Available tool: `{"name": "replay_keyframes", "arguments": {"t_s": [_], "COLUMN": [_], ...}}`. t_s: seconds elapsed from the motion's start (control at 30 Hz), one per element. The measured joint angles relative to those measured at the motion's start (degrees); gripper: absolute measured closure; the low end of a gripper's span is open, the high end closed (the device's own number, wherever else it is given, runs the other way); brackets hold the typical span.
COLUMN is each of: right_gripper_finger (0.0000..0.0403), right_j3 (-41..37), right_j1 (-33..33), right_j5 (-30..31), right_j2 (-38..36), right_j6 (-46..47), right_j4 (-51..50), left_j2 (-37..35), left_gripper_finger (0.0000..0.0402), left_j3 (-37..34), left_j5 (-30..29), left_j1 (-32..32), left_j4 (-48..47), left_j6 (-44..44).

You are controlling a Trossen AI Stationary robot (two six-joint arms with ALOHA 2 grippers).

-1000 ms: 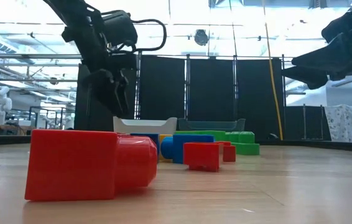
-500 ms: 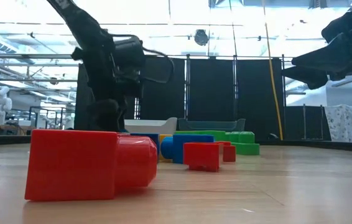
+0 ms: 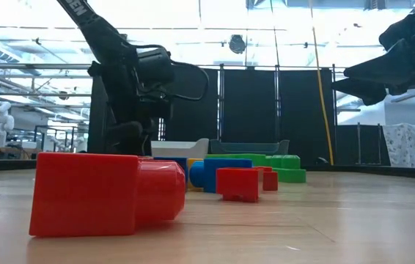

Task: Sort blocks by size
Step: Put the blue 1 stud game piece into the blue bin

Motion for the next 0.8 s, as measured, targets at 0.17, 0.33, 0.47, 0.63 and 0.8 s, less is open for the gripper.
{"name": "replay_keyframes", "arguments": {"t_s": [0.17, 0.33, 0.47, 0.63, 0.8], "right_gripper_finger": [0.0124, 0.0124, 0.0124, 0.0124, 0.0124], "right_j3": [0.0, 0.0, 0.0, 0.0, 0.0], "right_j1": [0.0, 0.0, 0.0, 0.0, 0.0], "right_j5": [0.0, 0.0, 0.0, 0.0, 0.0], "right_j2": [0.0, 0.0, 0.0, 0.0, 0.0], "right_j6": [0.0, 1.1, 1.5, 1.5, 1.5], "right_j4": [0.0, 0.0, 0.0, 0.0, 0.0], "left_j2": [0.1, 0.2, 0.2, 0.2, 0.3], "left_gripper_finger": [0.0160, 0.0235, 0.0269, 0.0269, 0.0269], "left_j3": [0.0, 0.0, 0.0, -0.1, 1.9], "left_j5": [0.3, 0.0, -3.1, -7.0, -7.5], "left_j1": [-0.1, -0.2, -0.1, -0.1, -0.1], "left_j4": [-0.2, -0.2, 0.0, 0.0, -0.6], "left_j6": [-0.1, -0.3, -0.2, 0.0, -5.0]}}
